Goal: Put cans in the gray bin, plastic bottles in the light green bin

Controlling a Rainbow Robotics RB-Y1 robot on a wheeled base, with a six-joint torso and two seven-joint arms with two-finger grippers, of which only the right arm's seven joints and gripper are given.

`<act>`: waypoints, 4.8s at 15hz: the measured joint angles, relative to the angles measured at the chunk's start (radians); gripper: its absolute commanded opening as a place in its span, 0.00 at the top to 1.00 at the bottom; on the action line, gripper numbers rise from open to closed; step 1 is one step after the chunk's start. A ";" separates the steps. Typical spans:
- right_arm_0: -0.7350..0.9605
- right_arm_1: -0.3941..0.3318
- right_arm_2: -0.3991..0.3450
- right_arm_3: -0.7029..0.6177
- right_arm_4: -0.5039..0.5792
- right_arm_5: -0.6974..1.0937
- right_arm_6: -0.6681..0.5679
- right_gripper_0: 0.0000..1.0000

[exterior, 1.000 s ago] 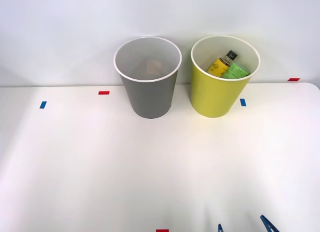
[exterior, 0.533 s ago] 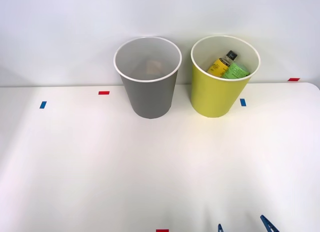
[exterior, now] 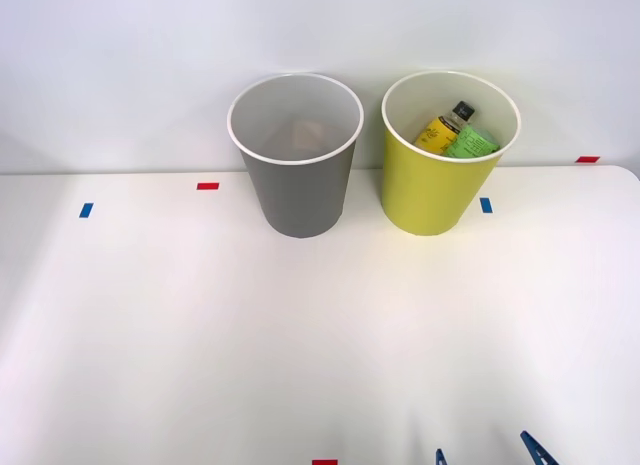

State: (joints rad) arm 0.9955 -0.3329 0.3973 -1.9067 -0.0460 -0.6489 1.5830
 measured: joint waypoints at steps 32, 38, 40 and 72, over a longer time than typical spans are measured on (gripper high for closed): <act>0.000 0.000 0.000 0.000 0.000 0.000 0.000 0.00; 0.000 0.000 0.000 0.000 0.000 0.000 0.000 0.00; 0.000 0.000 0.000 0.000 0.000 0.000 0.000 0.00; 0.000 0.000 0.000 0.000 0.000 0.000 0.000 0.00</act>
State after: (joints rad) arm 0.9956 -0.3329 0.3973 -1.9067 -0.0460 -0.6489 1.5831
